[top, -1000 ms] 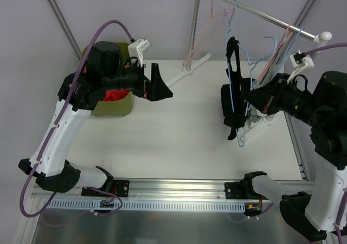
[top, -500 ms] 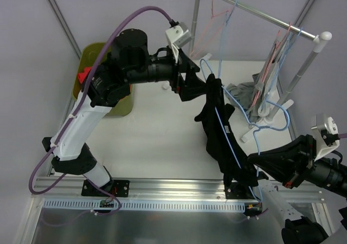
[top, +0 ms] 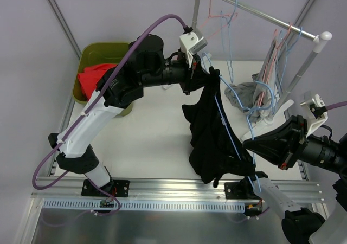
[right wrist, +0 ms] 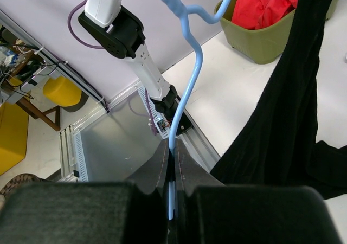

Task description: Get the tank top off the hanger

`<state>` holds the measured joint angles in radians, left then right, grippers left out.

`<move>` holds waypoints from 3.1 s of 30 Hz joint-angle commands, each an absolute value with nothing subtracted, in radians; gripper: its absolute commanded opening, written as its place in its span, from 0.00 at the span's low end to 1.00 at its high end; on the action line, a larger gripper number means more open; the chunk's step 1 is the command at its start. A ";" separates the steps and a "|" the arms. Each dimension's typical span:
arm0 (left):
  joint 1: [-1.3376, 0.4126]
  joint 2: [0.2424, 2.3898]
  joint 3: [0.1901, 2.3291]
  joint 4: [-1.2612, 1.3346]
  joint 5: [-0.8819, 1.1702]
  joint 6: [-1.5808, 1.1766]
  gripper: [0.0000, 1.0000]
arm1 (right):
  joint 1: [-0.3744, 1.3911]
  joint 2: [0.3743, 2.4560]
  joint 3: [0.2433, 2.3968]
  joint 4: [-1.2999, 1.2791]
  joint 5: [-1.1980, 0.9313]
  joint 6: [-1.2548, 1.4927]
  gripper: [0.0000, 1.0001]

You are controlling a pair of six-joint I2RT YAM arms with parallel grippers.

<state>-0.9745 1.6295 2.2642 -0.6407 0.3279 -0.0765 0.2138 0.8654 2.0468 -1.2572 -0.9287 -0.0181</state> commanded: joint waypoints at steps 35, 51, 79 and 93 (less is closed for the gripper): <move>-0.798 1.290 1.865 -0.612 -0.259 -0.437 0.00 | 0.218 0.850 1.658 -0.934 -1.283 0.060 0.00; -0.770 1.350 1.894 -0.624 -0.276 -0.488 0.00 | 0.301 0.851 1.660 -0.858 -1.399 0.095 0.00; -0.680 1.028 1.301 -0.471 0.012 -0.796 0.00 | 0.299 0.848 1.557 -0.256 -0.877 0.092 0.00; -0.584 1.209 1.592 -0.546 -0.094 -0.844 0.00 | 0.287 0.730 1.480 -0.399 -0.916 0.009 0.00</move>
<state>-0.5941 1.1988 1.5593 -0.5240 -0.0185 -0.7856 0.2951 0.7635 1.4845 -0.3973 -0.9565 0.0483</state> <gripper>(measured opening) 0.014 0.032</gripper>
